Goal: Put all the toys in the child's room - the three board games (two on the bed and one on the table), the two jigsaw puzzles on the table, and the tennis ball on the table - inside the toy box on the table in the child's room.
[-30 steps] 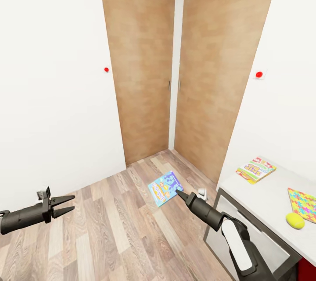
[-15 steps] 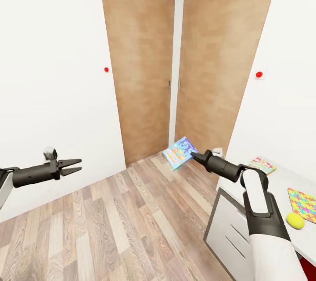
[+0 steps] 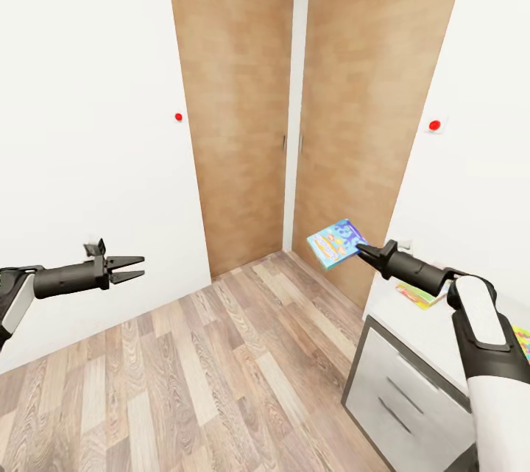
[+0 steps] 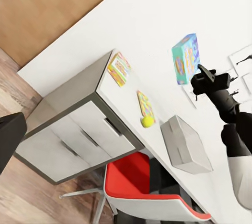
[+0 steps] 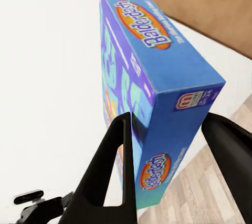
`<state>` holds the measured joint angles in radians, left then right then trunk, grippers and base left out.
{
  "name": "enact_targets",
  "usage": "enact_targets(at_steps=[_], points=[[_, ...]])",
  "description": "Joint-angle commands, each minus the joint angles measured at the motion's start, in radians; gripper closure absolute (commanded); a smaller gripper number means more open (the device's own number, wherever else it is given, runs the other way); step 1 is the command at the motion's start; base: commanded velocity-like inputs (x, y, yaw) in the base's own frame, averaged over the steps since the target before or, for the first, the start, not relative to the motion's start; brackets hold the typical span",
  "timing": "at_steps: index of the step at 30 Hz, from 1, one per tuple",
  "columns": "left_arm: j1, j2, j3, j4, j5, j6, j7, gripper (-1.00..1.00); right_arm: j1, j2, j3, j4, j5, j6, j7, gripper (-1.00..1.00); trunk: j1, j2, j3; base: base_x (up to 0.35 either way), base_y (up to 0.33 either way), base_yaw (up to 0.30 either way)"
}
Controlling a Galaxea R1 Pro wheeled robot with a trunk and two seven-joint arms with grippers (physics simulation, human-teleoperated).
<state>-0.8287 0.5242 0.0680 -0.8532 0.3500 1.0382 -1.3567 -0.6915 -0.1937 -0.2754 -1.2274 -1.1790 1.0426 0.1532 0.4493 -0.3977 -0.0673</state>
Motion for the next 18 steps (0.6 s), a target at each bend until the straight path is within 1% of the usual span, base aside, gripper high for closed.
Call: enact_targets(at_steps=[1,2,3,5,8,18], points=[[-0.001,-0.001,-0.001,0.001,0.002,0.009,-0.002,-1.0,-0.001,-0.01,0.0,-0.003,-0.023,0.005,0.008,1.0,0.001,-0.002,-0.002,0.0,0.0,0.0],[-0.001,-0.004,-0.003,0.003,0.002,0.009,-0.002,-1.0,-0.002,-0.02,0.002,-0.008,-0.059,0.005,0.007,1.0,0.001,-0.002,-0.002,0.0,0.0,0.0],[-0.001,-0.008,-0.003,0.006,0.001,0.009,-0.002,-1.0,-0.002,-0.024,0.001,-0.009,-0.073,0.005,0.006,1.0,0.001,-0.002,-0.002,0.0,0.0,0.0],[-0.001,-0.015,-0.003,0.015,0.0,0.009,-0.001,-1.0,-0.002,-0.028,0.001,-0.011,-0.087,0.005,0.005,1.0,0.001,-0.002,-0.002,0.0,0.0,0.0],[-0.001,-0.019,-0.003,0.029,-0.001,0.009,-0.001,-1.0,-0.002,-0.029,0.001,-0.008,-0.092,0.005,0.005,1.0,0.001,-0.002,-0.002,0.0,0.0,0.0],[-0.001,-0.019,0.0,0.037,0.001,0.009,-0.003,-1.0,-0.002,-0.03,0.004,-0.013,-0.089,0.004,-0.003,1.0,0.001,-0.002,-0.002,0.0,0.0,0.0]])
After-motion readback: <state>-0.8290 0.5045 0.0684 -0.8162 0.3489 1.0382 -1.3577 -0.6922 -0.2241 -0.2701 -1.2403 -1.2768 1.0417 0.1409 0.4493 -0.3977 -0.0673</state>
